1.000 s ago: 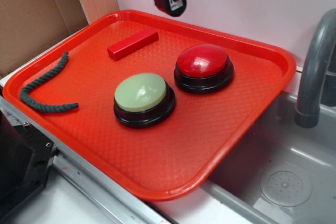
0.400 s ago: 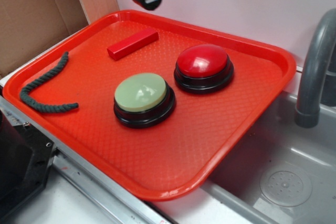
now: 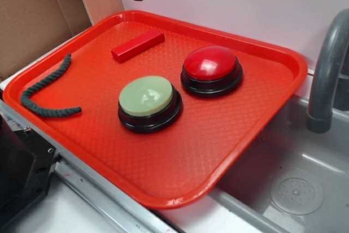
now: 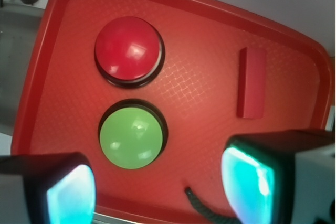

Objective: Push the red button.

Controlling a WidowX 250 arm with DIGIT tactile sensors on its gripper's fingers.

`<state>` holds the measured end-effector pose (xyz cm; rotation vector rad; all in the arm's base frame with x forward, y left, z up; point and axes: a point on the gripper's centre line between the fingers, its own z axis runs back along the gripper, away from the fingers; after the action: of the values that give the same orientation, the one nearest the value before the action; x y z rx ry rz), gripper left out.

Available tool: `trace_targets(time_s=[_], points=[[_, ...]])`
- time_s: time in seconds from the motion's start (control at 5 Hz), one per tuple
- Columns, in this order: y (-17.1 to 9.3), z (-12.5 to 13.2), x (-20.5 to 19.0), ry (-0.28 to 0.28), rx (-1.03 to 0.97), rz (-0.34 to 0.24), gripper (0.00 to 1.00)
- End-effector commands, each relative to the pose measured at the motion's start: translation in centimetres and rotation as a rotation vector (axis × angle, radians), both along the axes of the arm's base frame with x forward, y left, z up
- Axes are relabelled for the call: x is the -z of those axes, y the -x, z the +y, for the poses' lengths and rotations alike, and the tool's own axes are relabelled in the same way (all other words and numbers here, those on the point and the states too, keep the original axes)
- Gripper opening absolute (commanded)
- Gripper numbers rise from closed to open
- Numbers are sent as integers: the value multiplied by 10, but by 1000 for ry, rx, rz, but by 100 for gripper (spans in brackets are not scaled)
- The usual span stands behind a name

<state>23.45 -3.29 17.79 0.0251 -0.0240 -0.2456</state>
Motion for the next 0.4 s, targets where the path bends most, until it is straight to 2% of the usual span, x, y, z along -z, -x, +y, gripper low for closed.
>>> trace_targets(time_s=[0.0, 0.2], points=[[3, 1, -28, 0, -5, -125, 100], [6, 1, -34, 17, -5, -137, 100]])
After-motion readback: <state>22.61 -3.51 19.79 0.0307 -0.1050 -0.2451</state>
